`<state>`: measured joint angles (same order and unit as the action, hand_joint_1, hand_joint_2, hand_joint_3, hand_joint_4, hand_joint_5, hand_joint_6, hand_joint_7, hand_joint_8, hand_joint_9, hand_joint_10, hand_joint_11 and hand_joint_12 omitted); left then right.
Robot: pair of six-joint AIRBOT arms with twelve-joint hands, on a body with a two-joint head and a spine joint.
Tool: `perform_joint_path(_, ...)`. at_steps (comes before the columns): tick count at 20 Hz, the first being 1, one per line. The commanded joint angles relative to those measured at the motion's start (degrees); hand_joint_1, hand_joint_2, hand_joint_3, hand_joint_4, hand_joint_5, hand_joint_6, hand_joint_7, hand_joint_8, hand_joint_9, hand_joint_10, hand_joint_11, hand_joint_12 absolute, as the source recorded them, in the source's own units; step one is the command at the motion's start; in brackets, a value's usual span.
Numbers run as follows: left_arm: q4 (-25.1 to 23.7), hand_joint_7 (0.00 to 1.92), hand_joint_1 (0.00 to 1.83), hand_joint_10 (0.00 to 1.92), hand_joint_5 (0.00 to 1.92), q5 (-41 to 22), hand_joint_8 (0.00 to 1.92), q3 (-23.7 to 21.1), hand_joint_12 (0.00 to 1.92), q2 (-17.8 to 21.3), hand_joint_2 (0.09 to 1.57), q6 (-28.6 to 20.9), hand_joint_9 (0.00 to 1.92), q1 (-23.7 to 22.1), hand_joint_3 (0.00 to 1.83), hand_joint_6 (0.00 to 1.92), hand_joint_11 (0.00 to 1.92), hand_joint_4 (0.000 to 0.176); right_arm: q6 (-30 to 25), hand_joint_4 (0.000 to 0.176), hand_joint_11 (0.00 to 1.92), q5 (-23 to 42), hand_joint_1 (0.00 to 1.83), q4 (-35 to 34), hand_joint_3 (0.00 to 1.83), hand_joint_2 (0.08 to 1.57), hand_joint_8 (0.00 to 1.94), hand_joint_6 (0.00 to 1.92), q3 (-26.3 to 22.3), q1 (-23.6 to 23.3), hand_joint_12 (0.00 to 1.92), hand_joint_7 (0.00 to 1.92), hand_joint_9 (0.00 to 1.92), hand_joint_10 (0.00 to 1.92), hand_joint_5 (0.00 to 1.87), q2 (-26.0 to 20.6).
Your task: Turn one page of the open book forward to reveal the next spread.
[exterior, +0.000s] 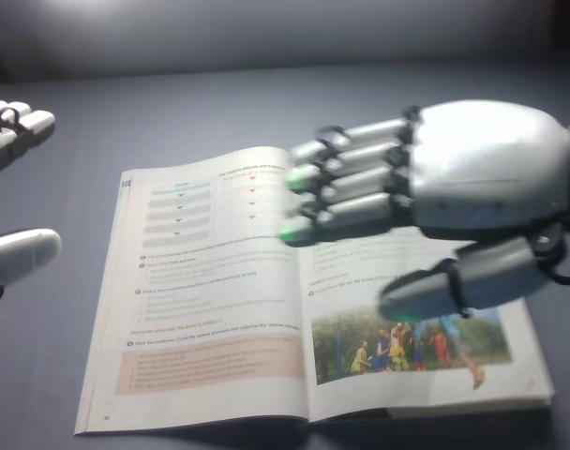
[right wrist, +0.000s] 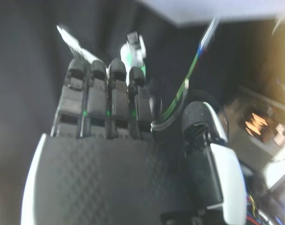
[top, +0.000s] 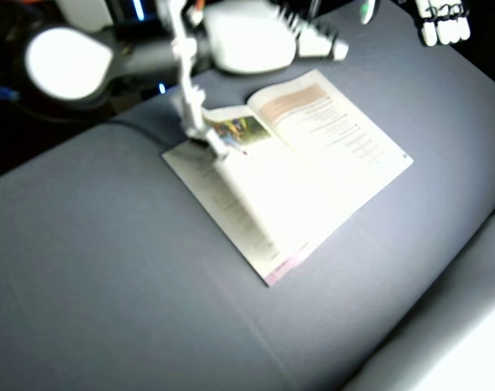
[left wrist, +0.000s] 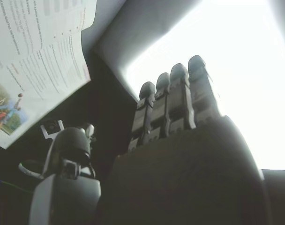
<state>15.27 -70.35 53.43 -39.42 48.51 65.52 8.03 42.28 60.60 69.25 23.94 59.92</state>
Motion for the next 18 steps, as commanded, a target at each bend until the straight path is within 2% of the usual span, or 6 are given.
perform_joint_path(1, 1.2, 0.07, 0.0, 0.01, 0.08, -7.5, 0.01, -0.1, 0.0, 0.4, 1.26, -0.2, 0.05, -0.3, 0.0, 0.0, 0.01, 0.0, -1.0, 0.0, 0.08, 2.8, 0.0, -3.0, 0.0, 1.35, 0.0, 0.0, -0.4, 0.2, 0.0, 0.23, 0.13, 0.0, 0.23, -0.7)
perform_joint_path(4, 1.2, 0.07, 0.0, 0.0, 0.09, -7.5, 0.0, -0.1, 0.0, 0.4, 1.26, -0.2, 0.04, -0.2, 0.0, 0.0, 0.01, 0.0, -1.4, 0.0, 0.15, -0.7, 0.0, -3.0, 0.0, 1.3, 0.0, 0.0, -0.4, 3.0, 0.03, 0.26, 0.19, 0.01, 0.25, -2.4)
perform_joint_path(6, 1.2, 0.08, 0.0, 0.0, 0.09, -7.5, 0.01, -0.2, 0.01, 0.4, 1.27, -0.2, 0.05, 0.0, 0.0, 0.01, 0.02, 0.0, -0.9, 0.0, 0.11, -4.1, 0.0, -2.9, 0.0, 1.27, 0.0, 0.0, 0.0, 4.1, 0.01, 0.19, 0.13, 0.0, 0.21, -3.1)
perform_joint_path(12, 1.1, 0.11, 0.0, 0.01, 0.11, -7.4, 0.01, -0.1, 0.02, 0.3, 1.27, -0.3, 0.08, 0.0, 0.0, 0.01, 0.04, 0.0, 0.1, 0.0, 0.14, -10.6, 0.0, -2.5, 0.01, 1.3, 0.0, 0.0, -0.3, 6.0, 0.03, 0.21, 0.16, 0.01, 0.22, -7.3)
perform_joint_path(18, 1.1, 0.08, 0.0, 0.0, 0.09, -7.4, 0.0, -0.2, 0.0, 0.2, 1.28, -0.3, 0.05, 0.2, 0.0, 0.0, 0.01, 0.0, 0.1, 0.0, 0.13, -14.2, 0.0, -4.2, 0.01, 1.31, 0.01, 0.01, 0.7, 9.6, 0.02, 0.19, 0.14, 0.01, 0.19, -7.3)
